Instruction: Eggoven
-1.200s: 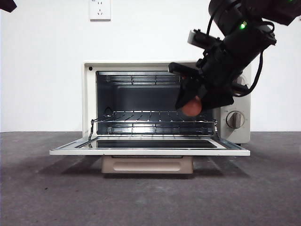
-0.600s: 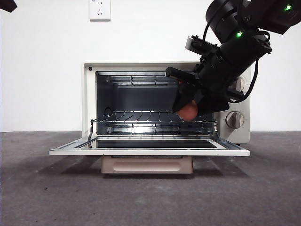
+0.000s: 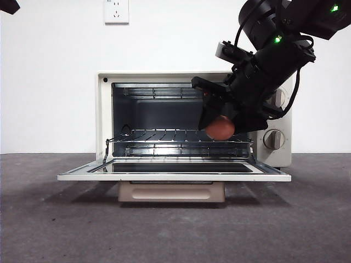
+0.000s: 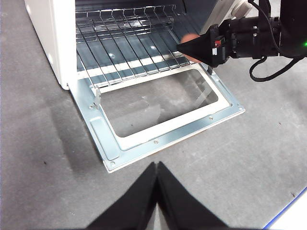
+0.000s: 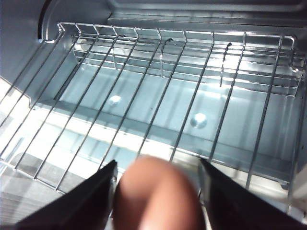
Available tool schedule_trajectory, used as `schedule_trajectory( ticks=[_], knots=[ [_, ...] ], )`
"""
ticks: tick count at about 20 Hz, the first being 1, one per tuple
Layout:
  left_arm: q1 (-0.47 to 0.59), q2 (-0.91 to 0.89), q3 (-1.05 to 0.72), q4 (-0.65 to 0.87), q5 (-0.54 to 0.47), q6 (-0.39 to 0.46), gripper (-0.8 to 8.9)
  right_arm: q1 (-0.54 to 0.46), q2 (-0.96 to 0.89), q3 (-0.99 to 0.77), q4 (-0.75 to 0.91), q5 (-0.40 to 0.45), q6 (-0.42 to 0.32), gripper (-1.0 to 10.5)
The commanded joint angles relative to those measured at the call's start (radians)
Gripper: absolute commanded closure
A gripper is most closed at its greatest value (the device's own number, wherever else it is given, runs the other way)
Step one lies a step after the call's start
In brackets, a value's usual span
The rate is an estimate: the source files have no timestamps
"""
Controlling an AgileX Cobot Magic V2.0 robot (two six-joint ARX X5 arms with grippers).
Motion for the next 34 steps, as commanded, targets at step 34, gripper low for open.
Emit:
schedule_trajectory(
  ticks=[34],
  knots=[
    [0.233,0.686,-0.154,0.626,0.231,-0.073,8.07,0.032,-1.027,0.033,-0.815,-0.052,-0.102,6.7]
  ],
)
